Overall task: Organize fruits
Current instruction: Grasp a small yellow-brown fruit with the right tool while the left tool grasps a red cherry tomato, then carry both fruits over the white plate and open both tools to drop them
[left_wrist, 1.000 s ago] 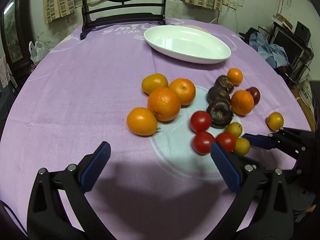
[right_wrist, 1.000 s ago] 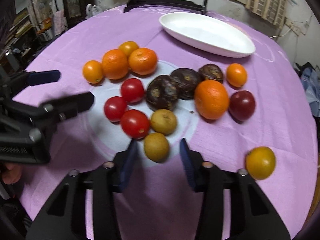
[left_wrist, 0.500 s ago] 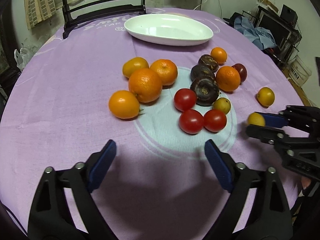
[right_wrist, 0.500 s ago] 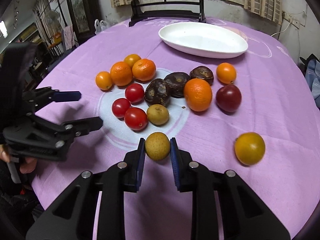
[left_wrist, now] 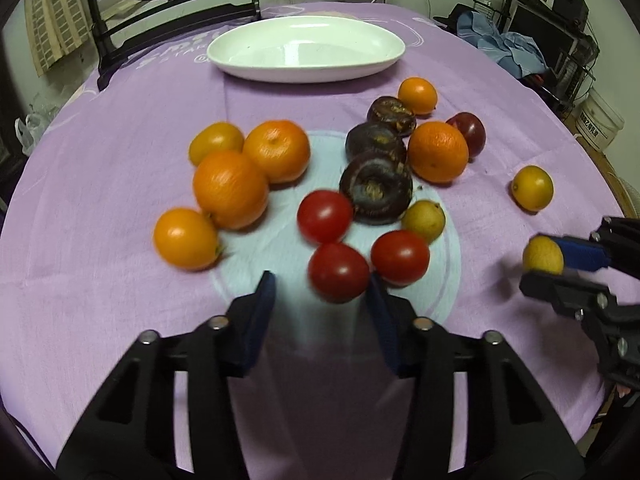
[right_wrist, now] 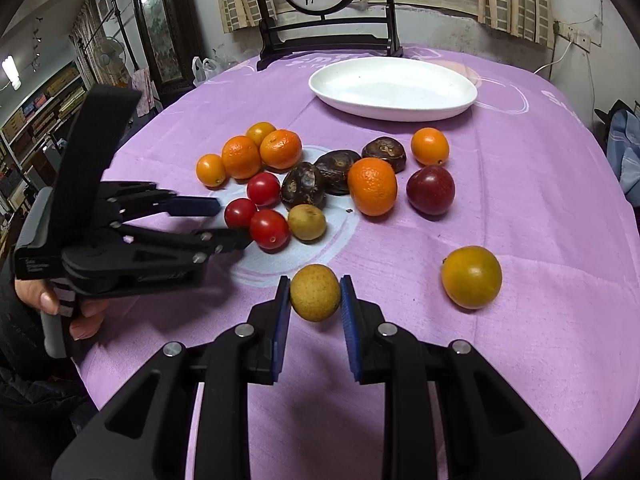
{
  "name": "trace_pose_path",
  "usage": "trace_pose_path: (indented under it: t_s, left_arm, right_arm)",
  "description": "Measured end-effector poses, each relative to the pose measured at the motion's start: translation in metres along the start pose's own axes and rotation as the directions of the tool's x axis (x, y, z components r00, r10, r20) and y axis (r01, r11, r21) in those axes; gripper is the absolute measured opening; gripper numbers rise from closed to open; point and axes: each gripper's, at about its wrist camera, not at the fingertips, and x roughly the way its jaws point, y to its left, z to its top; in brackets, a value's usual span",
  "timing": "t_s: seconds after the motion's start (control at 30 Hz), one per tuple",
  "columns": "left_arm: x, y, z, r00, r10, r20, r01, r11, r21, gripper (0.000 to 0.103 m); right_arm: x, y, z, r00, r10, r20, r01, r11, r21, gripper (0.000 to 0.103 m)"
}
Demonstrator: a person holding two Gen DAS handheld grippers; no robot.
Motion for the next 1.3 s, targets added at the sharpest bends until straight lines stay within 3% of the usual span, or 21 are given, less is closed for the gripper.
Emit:
trace_pose_path:
  t_s: [0.17,0.4,0.6,0.7,0.93,1.17,1.23,1.3]
  left_arm:
    - [0.005,-0.002,0.007,1.000,-0.013,0.013,0.012,1.000,0.006,0.030]
    - [-0.006,0.001,0.003,0.999,-0.044,0.020,0.044,0.999,0.003,0.029]
    - [-0.039,0.006,0.033,0.995,-0.065,0.078,0.065,0.998,0.010,0.029]
    - [-0.040,0.011,0.070,0.993,-0.040,0.109,0.043,0.999,-0.023,0.029]
    - [0.012,0.035,0.154,0.996,0.035,0.079,-0.023,0.989,-0.143,0.029]
    - [0.060,0.053,0.183,0.998,0.061,0.012,-0.057,0.980,-0.192,0.030]
    - [0.067,0.054,0.186,0.997,0.074,0.009,-0.071,0.978,-0.198,0.032]
    - [0.068,0.055,0.189,0.996,0.091,0.022,-0.085,0.976,-0.202,0.060]
  right_arm:
    - [0.001,0.000,0.000,1.000,0.001,-0.003,-0.001,1.000,0.002,0.025]
    - [-0.004,0.001,0.006,1.000,-0.002,0.007,0.002,1.000,-0.009,0.025]
    - [-0.019,0.002,0.053,0.995,-0.051,0.080,0.057,0.995,-0.078,0.025]
    - [-0.016,0.001,0.083,0.986,-0.104,0.133,0.120,0.986,-0.120,0.025]
    - [0.050,-0.036,0.157,0.982,-0.166,0.088,0.176,0.976,-0.130,0.025]
    - [0.116,-0.065,0.187,0.980,-0.199,-0.025,0.196,0.976,-0.098,0.025]
    - [0.125,-0.072,0.189,0.980,-0.192,-0.046,0.188,0.980,-0.071,0.025]
    - [0.130,-0.077,0.190,0.982,-0.177,-0.063,0.175,0.984,-0.044,0.025]
